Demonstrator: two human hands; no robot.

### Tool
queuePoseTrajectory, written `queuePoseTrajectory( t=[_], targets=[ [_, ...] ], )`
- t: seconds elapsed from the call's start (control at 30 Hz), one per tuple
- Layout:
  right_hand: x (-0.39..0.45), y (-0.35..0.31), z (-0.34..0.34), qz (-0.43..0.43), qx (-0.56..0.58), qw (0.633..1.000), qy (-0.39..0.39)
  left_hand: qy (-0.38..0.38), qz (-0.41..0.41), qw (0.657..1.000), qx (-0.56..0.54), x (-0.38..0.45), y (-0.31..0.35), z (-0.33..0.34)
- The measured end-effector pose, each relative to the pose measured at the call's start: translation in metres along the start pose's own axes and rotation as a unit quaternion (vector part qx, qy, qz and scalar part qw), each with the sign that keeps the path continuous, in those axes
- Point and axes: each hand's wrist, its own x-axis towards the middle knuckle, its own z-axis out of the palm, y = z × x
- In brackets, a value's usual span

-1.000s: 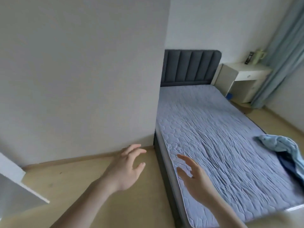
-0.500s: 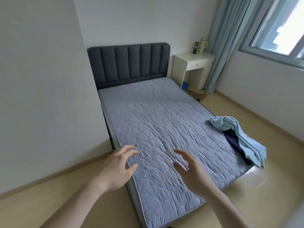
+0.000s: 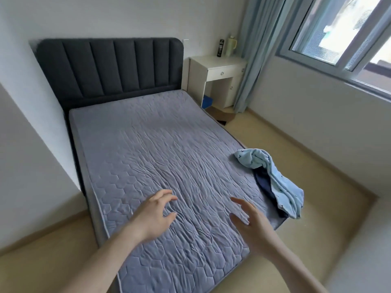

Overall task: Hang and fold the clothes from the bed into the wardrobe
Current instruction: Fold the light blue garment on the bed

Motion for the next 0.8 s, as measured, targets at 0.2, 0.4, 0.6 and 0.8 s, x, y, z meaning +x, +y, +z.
queuePoseTrajectory(
  t=[0.2, 0.4, 0.6, 0.8],
  targets=[
    [0.055, 0.087, -0.071, 0.060, 0.018, 0.997, 0.036, -0.051, 0.046, 0.997, 0.019, 0.113, 0.080, 0.030],
    [0.128, 0.166, -0.111, 0.079, 0.032, 0.996, 0.004, -0.107, 0.027, 0.994, 0.020, 0.189, 0.124, 0.087],
    [0.219, 0.279, -0.153, 0.084, 0.037, 0.994, -0.065, -0.115, -0.049, 0.992, 0.007, 0.280, 0.180, 0.159],
    [0.304, 0.427, -0.215, 0.146, 0.006, 0.984, -0.098, -0.123, -0.170, 0.977, -0.032, 0.367, 0.239, 0.246]
  ],
)
